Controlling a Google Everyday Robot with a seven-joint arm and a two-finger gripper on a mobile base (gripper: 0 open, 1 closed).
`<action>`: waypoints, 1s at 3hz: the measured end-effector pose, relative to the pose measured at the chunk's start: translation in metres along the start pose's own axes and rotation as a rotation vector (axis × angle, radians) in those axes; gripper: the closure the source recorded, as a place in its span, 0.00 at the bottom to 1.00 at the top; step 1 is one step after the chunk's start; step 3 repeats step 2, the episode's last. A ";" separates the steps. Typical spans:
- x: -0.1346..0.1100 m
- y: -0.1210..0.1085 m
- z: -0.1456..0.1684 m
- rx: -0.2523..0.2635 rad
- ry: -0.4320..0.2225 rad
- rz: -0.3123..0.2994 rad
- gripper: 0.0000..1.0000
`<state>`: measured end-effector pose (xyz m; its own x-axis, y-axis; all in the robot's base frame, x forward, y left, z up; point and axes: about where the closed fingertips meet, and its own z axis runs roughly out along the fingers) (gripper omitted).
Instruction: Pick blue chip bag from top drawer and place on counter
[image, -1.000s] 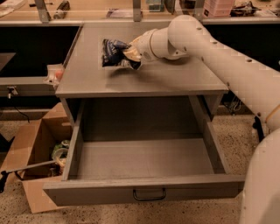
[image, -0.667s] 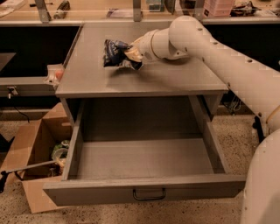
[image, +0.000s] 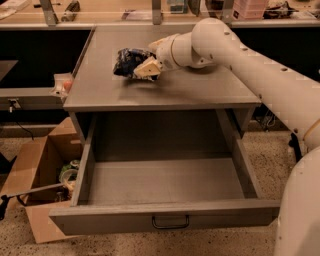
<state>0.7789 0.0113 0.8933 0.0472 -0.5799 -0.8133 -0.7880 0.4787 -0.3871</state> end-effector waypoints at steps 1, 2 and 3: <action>0.000 0.000 0.000 0.000 0.000 0.000 0.00; -0.051 -0.005 -0.017 0.003 -0.167 -0.035 0.00; -0.051 -0.005 -0.017 0.003 -0.167 -0.035 0.00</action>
Offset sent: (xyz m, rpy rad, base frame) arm -0.0263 0.0279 0.1293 0.2701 -0.2630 0.1821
